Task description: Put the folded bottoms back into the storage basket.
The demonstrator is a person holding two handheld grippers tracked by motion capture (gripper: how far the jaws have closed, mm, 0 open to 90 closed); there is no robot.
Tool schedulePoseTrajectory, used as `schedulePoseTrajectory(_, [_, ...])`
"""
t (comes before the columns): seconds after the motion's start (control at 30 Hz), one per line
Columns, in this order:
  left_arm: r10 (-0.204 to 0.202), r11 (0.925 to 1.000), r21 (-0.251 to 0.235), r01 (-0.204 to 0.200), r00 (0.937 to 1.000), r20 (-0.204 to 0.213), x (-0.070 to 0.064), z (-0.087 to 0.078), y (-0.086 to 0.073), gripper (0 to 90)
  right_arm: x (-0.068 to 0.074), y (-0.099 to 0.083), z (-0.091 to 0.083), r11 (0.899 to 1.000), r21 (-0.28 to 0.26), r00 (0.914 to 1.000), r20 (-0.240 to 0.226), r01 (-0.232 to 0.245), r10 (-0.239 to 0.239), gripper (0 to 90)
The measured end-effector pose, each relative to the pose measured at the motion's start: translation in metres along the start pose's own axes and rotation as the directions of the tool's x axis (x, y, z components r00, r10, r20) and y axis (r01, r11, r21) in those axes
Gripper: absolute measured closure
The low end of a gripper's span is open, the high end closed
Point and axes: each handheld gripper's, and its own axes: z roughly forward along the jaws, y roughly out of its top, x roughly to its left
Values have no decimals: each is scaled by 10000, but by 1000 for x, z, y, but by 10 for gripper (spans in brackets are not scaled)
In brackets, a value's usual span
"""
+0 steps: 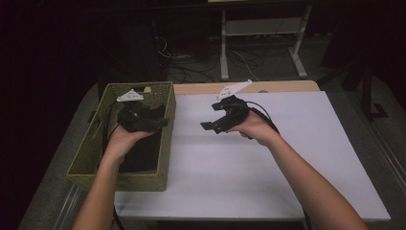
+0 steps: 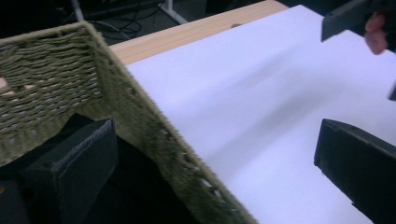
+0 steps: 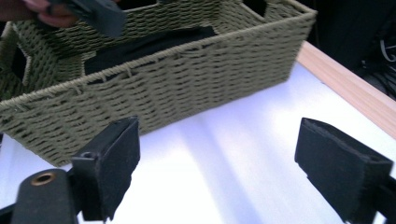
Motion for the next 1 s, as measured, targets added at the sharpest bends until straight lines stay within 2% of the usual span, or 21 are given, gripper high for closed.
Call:
schedulePoseTrajectory(0.2, [85, 9999, -93, -80, 9988, 486, -12, -2, -4, 0, -8, -17, -23, 9991, -274, 9981, 506, -331, 345, 40])
schedulePoseTrajectory(0.33, [304, 9994, -210, -289, 9966, 761, -20, -3, -7, 0, -12, -29, -36, 9982, -289, 9964, 653, -526, 544, 5])
schedulePoseTrajectory(0.57, [357, 9987, -406, -314, 9934, 1093, -29, -8, -11, 0, -15, -49, -57, 9975, -276, 9935, 921, -644, 667, 0])
schedulePoseTrajectory(1.0, [817, 9957, -567, -736, 9841, 1578, -45, -18, -25, 0, -18, -82, -92, 9950, -375, 9870, 1284, -928, 969, 0])
